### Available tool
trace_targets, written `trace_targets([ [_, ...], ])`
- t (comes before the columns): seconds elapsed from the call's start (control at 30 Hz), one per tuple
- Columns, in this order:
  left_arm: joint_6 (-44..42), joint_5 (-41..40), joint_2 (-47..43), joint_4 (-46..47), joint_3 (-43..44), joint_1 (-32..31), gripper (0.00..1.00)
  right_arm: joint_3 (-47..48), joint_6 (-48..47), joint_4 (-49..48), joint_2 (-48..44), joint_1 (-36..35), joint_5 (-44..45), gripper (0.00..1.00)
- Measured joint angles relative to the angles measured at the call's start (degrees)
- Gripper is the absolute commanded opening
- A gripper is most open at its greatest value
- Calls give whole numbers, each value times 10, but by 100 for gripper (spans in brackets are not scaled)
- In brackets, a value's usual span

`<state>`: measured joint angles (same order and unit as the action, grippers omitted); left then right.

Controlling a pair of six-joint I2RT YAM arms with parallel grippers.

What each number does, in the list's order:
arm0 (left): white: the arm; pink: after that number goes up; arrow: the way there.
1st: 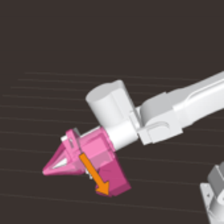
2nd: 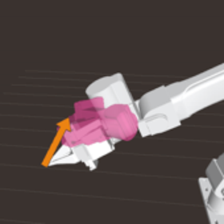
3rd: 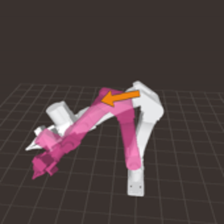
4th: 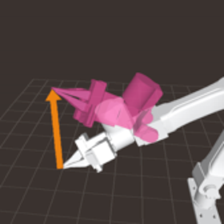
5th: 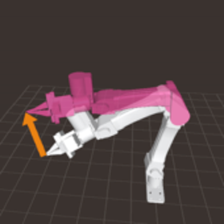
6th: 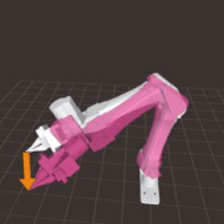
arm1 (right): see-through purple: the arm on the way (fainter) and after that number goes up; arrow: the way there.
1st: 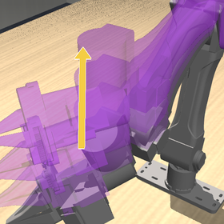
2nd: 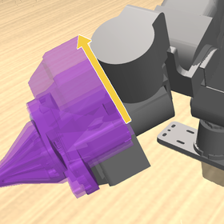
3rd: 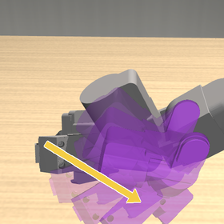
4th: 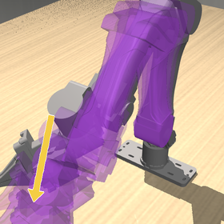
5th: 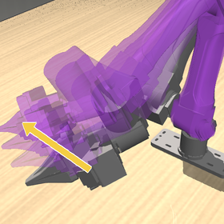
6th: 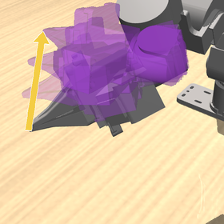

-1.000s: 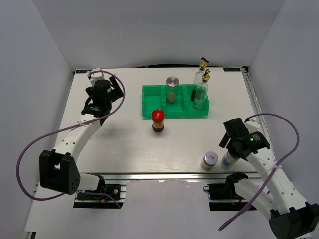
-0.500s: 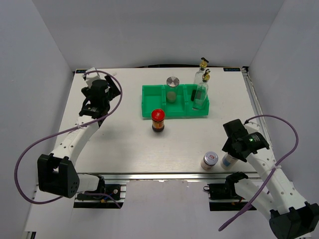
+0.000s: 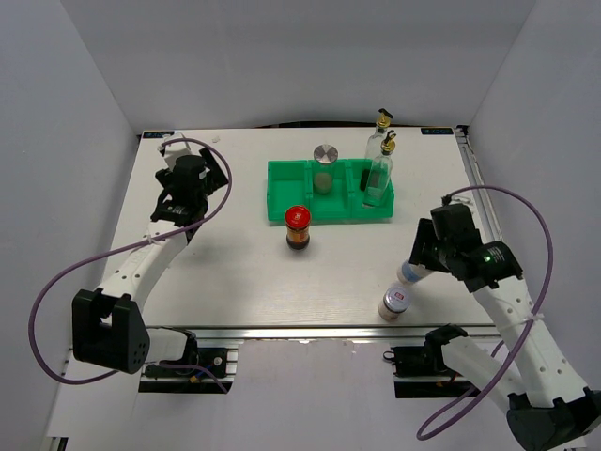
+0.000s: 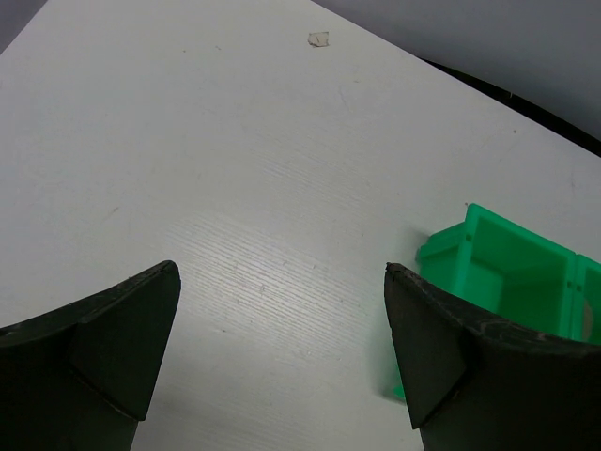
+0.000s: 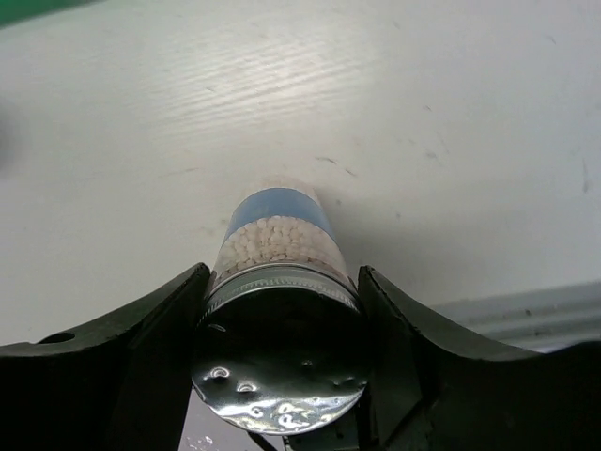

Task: Organize the condiment bottles

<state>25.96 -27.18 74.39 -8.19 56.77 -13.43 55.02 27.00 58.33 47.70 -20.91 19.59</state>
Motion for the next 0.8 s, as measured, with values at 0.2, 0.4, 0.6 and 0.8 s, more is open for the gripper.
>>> trace_targets([
  [0.2, -5, 2, -2, 10, -2, 0, 98, 28, -78, -91, 49, -28, -66, 0],
  [0.4, -7, 2, -4, 14, -9, 0, 98, 91, -138, -172, 150, -138, -63, 0],
  [0.6, -9, 6, -4, 15, -9, 0, 98, 189, -171, -256, 302, -183, -38, 0],
  [0.8, -11, 8, -4, 18, -9, 0, 98, 257, -187, -311, 412, -180, -3, 0],
])
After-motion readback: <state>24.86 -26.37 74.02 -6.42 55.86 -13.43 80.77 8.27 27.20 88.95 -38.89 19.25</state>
